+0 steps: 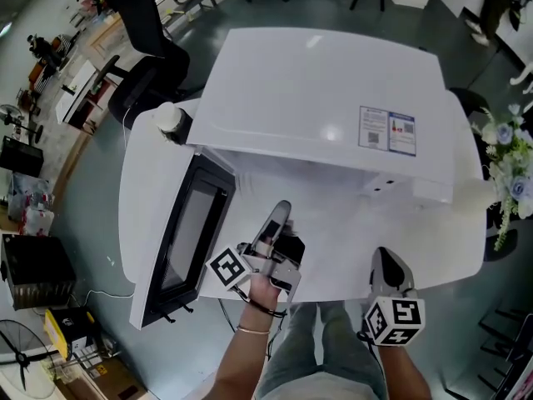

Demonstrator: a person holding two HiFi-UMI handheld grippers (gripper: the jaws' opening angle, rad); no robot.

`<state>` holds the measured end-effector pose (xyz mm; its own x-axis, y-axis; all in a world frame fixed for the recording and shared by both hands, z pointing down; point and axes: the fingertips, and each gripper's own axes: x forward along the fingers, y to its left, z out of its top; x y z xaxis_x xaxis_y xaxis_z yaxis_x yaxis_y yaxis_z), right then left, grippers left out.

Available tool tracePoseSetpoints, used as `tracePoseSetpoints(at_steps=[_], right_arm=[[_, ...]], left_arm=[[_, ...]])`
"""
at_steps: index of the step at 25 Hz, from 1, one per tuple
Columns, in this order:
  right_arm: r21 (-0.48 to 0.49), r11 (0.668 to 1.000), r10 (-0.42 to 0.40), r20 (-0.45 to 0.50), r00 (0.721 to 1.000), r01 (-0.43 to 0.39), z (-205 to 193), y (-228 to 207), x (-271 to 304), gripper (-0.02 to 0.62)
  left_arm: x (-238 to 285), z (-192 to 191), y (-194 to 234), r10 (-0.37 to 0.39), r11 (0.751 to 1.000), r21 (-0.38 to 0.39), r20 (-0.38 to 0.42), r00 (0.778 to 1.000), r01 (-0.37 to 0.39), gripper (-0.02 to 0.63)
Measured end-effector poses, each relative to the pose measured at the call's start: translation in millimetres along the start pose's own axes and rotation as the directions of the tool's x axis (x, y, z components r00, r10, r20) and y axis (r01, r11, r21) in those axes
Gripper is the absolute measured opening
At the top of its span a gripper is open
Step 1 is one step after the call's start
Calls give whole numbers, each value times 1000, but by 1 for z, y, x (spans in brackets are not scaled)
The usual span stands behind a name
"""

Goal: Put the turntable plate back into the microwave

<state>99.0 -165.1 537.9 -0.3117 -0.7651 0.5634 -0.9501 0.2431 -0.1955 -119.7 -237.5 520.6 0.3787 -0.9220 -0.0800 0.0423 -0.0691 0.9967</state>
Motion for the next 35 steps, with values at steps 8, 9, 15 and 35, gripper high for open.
tracePoseSetpoints(at_steps=[8, 9, 15, 35], right_arm=[[13, 1000, -2, -11, 1000, 2, 0, 1, 2, 11], [15, 1000, -3, -12, 1000, 3, 0, 1, 2, 11], [33, 999, -1, -26, 1000, 2, 0, 0, 5, 11], [35, 999, 16, -60, 998, -14, -3, 2, 8, 11]], left_arm=[[18, 6, 3, 21, 1000, 8, -5, 1000, -21, 40], [21, 7, 3, 23, 1000, 11, -6, 1000, -23, 40], [36, 13, 1, 21, 1000, 20, -14, 1000, -21, 39], [77, 21, 6, 42, 999, 36, -19, 999, -41, 41]])
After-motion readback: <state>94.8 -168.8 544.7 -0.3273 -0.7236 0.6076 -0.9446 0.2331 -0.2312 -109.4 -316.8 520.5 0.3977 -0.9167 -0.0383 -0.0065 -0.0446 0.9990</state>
